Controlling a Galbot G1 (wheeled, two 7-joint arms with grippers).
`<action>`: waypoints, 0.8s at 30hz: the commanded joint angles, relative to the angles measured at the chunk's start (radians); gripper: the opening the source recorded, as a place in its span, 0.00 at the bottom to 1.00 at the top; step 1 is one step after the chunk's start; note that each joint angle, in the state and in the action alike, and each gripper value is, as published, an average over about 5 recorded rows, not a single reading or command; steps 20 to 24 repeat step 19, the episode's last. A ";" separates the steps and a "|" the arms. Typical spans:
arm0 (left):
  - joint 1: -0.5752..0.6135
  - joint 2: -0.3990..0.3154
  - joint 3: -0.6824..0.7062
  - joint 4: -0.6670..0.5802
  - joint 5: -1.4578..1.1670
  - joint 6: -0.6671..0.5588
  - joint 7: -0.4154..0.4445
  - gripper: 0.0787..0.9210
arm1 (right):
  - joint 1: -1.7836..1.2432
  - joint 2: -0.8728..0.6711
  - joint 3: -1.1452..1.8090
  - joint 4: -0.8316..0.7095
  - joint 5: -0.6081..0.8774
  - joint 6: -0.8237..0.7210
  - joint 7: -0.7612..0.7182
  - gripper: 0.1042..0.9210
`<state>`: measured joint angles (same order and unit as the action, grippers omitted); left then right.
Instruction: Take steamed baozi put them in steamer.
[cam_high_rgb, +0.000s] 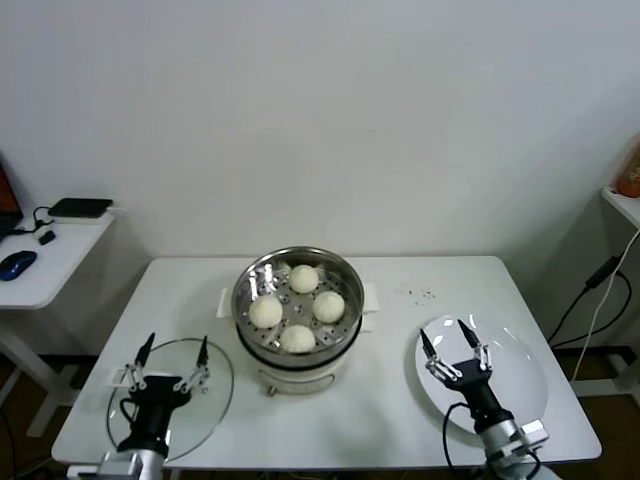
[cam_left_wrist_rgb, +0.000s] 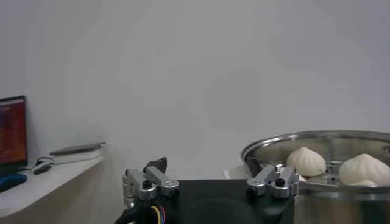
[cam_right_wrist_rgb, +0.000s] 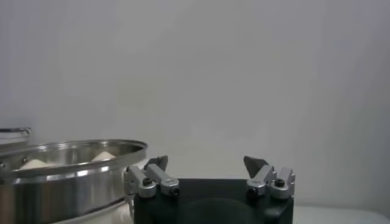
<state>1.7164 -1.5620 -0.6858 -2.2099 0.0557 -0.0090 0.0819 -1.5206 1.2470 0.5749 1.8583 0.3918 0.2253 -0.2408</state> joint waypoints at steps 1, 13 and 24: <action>0.004 0.001 -0.003 0.003 -0.003 -0.004 0.001 0.88 | -0.052 0.026 0.013 0.002 0.023 0.012 0.011 0.88; 0.016 0.005 -0.005 0.012 0.000 -0.025 0.017 0.88 | -0.049 0.003 0.024 0.002 0.009 0.005 0.047 0.88; 0.021 0.005 -0.012 0.012 -0.003 -0.031 0.024 0.88 | -0.046 0.003 0.021 0.006 -0.003 0.001 0.051 0.88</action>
